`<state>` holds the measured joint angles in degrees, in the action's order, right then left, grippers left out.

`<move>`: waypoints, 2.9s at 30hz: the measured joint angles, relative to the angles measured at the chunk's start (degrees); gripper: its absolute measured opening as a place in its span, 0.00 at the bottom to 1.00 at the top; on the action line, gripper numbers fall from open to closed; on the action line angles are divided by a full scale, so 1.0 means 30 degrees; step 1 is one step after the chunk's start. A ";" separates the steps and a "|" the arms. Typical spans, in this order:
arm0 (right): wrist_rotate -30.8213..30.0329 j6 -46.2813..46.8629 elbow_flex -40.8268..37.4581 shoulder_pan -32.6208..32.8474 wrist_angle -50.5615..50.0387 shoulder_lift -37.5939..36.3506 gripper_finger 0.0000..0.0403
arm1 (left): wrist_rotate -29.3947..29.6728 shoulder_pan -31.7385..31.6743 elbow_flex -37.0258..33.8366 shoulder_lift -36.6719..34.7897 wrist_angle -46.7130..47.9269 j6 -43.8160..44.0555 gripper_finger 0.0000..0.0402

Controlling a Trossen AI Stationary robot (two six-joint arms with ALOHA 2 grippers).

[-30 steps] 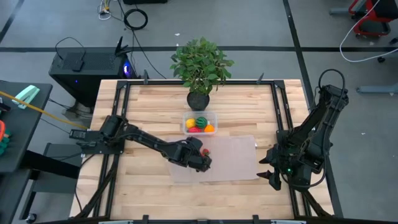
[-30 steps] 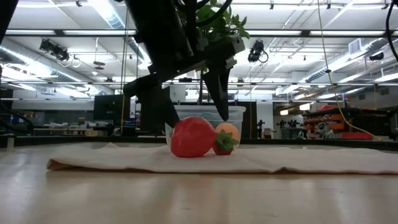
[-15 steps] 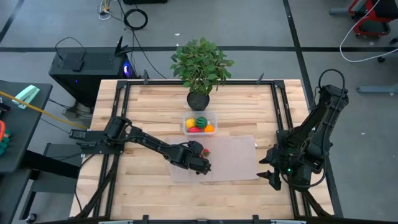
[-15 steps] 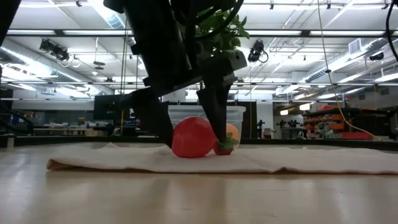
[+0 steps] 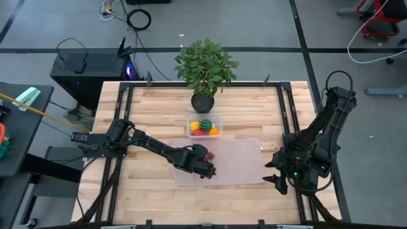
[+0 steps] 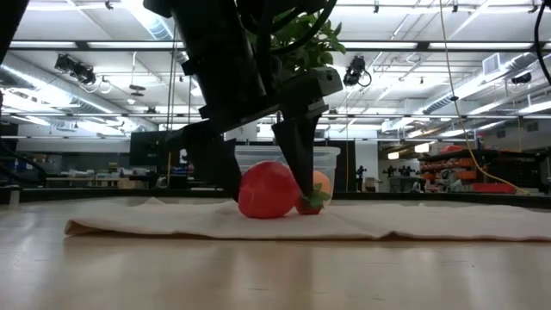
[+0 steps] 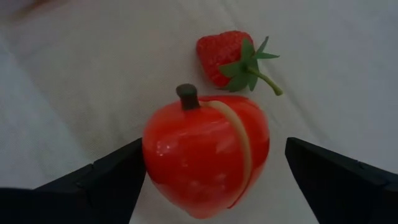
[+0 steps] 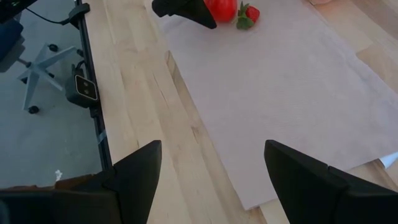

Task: Pick and placing Produce into tupperware
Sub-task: Put the apple into the transparent bin

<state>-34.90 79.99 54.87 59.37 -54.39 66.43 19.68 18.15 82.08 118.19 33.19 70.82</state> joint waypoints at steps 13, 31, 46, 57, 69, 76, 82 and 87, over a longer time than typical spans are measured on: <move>0.0002 0.0119 0.0000 -0.0001 0.0000 0.0000 0.72 | 0.0080 0.0024 0.0007 -0.0035 -0.0007 -0.0042 0.69; -0.0006 0.0291 0.0015 -0.0006 -0.0051 0.0000 0.72 | 0.2022 0.0196 0.5271 -0.1180 0.3223 -0.3409 0.70; -0.0006 0.0485 0.0015 -0.0006 -0.0051 0.0000 0.72 | 0.4155 -0.2177 0.9555 -0.1144 1.2043 -0.3711 0.71; -0.0006 0.0503 0.0015 -0.0005 -0.0051 -0.0007 0.72 | 0.5605 -0.2821 0.8286 -0.1115 1.3620 0.2238 0.71; -0.0006 0.0510 0.0015 -0.0003 -0.0042 -0.0007 0.72 | 1.3024 -0.1666 0.8131 -0.0710 1.3757 0.6060 0.71; -0.0006 0.0867 0.0007 0.0002 0.0010 -0.0007 0.72 | 1.4320 -0.1713 0.8116 0.0769 1.3532 0.6707 0.71; 0.0002 0.1132 0.0007 -0.0006 0.0094 -0.0007 0.72 | 1.5767 -0.1710 0.8116 0.2075 1.3854 0.7123 0.71; 0.0077 0.1450 0.0007 -0.0006 0.0095 0.0000 0.72 | 1.6304 -0.2009 0.8123 0.3009 1.4143 0.8775 0.71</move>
<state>-34.67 84.33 54.89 59.35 -54.11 66.43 68.59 12.12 106.45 127.22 75.62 97.15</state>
